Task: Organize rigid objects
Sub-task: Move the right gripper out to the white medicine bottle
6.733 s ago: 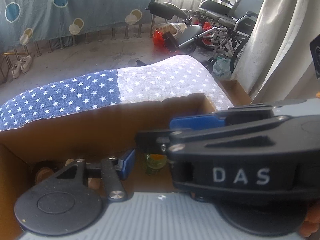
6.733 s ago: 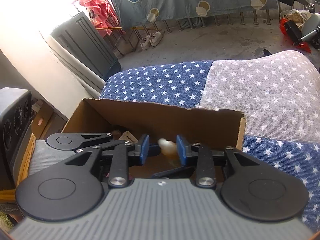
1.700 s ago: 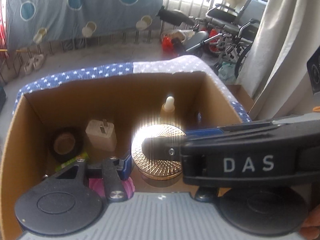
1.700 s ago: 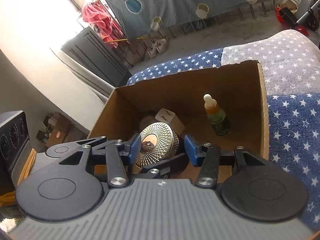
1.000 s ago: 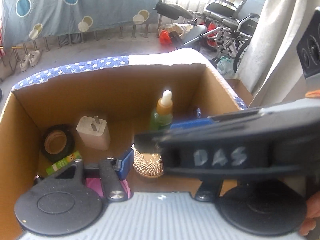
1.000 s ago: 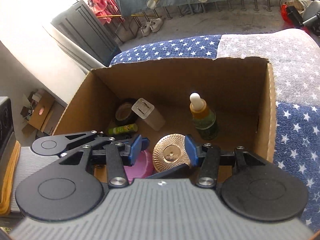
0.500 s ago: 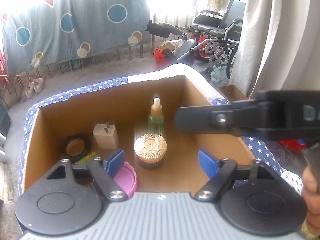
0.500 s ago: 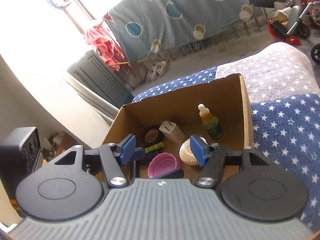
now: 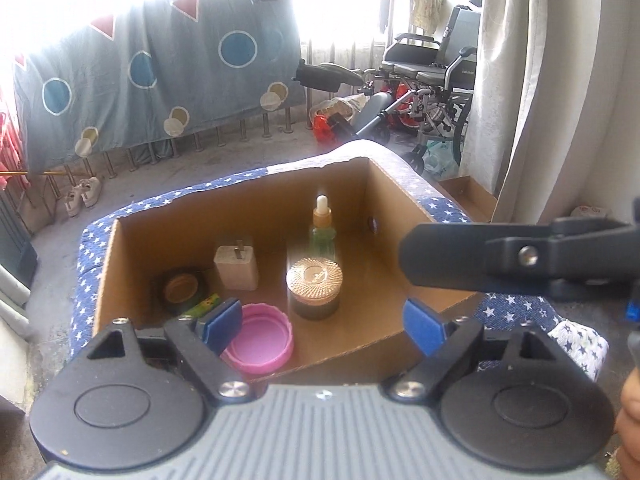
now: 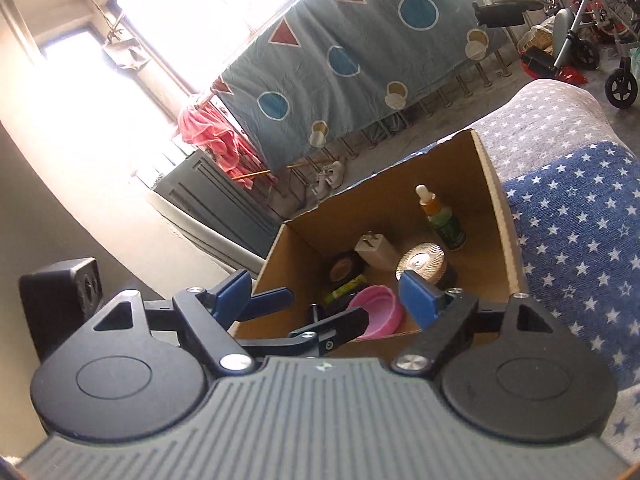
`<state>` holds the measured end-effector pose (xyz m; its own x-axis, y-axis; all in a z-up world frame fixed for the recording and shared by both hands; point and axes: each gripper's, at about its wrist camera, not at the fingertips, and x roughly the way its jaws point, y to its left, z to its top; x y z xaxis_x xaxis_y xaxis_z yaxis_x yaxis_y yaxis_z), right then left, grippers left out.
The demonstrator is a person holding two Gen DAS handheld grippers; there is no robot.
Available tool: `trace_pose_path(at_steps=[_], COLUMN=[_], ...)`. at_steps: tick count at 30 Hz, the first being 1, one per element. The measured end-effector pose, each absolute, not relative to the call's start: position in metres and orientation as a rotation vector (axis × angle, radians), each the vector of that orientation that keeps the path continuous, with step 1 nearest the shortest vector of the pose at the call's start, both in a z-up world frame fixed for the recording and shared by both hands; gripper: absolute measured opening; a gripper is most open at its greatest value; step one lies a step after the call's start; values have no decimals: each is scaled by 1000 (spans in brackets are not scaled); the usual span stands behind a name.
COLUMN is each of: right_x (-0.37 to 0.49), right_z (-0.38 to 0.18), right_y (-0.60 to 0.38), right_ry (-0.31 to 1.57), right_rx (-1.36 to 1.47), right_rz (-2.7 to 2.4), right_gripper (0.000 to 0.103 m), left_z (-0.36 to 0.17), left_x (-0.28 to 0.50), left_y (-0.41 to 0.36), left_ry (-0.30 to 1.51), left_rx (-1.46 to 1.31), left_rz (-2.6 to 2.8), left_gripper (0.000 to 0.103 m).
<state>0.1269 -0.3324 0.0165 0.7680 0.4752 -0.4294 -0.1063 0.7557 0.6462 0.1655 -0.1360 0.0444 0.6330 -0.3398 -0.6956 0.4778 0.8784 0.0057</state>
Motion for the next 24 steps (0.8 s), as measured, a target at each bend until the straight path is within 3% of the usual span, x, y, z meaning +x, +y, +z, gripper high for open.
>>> trace_pose_path(at_steps=[11, 24], right_x=[102, 89], right_z=[25, 18], right_y=[-310, -281], right_ry=[594, 625], right_rx=[659, 677], right_rz=[343, 366], right_gripper=[85, 92], left_z=[51, 42], left_x=[147, 113], left_y=[-105, -9], left_ry=[731, 671], left_rx=[156, 25], left_rz=[-468, -474], left_gripper=[89, 96])
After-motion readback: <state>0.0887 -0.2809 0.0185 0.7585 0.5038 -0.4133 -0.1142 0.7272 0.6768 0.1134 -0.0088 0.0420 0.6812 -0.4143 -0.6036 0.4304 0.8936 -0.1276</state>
